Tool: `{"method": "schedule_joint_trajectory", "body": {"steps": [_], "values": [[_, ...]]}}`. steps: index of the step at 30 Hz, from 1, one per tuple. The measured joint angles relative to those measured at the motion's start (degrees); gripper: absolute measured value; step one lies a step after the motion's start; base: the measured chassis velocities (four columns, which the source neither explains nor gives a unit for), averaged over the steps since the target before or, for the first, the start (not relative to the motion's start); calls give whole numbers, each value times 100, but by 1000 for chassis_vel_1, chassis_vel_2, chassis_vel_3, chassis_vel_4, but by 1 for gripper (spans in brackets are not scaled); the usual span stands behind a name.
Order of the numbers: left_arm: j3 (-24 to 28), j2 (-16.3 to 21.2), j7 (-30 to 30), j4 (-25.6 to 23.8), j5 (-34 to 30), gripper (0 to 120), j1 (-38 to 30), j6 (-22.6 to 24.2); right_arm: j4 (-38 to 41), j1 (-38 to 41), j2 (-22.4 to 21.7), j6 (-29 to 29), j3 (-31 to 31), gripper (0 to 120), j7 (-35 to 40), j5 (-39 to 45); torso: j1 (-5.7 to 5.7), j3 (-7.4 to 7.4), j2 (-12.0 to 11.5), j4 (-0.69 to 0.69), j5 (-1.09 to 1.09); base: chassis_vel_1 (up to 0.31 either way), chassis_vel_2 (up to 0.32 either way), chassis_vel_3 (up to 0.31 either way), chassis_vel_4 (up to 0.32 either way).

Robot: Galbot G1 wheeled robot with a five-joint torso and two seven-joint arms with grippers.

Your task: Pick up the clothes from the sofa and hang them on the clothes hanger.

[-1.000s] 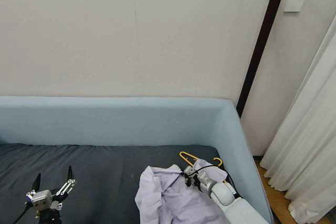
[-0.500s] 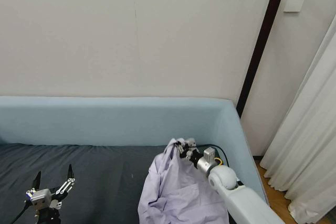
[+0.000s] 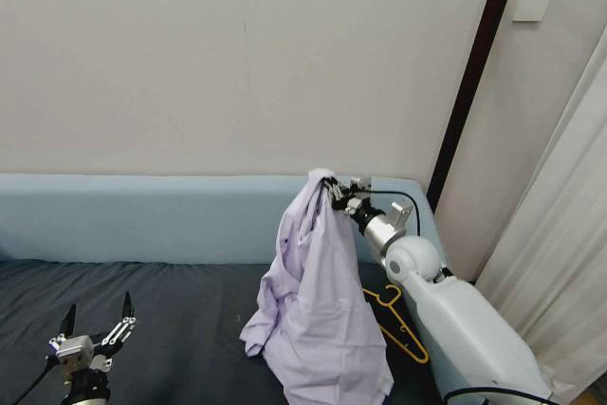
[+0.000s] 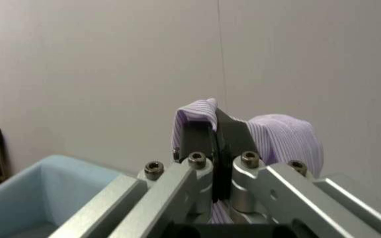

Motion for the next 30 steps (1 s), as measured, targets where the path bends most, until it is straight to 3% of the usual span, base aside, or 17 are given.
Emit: {"method": "schedule_joint_trajectory", "body": {"steps": [3,6,11,14,15,19,27,30], "values": [[-32,63,0,25,-65,100,-29,0,296,562,-57,-46,-108,0,205,459,0,0,0,1,0,0,0,0,0],[41,28,2,73,-55,100,-116,1,637,527,-98,-123,-250,0,361,623,0,-1,0,2,-3,0,0,0,0],[141,-30,8,159,33,100,-156,-7,1162,-425,-278,-421,-489,0,677,-125,0,0,0,0,0,0,0,0,0],[143,-36,8,135,50,100,-95,-44,1612,-1854,-622,-1085,-849,0,1460,-956,0,-1,0,0,-1,0,0,0,0],[143,-36,8,135,50,100,-95,-44,1612,-1854,-622,-1085,-849,0,1460,-956,0,-1,0,0,-1,0,0,0,0],[176,-98,8,47,106,100,-3,-76,1239,-3266,-566,-1663,-924,0,2104,-1730,-2,-2,1,-3,0,0,0,0,0],[303,-197,7,76,231,100,-54,-59,861,-3853,-456,-2589,-855,0,2078,-1975,-2,-1,0,0,-1,0,0,0,0],[317,-220,7,77,250,100,-60,-56,1055,-3927,-499,-2940,-797,12,1974,-2003,-1,-1,1,1,0,0,0,0,0]]}}
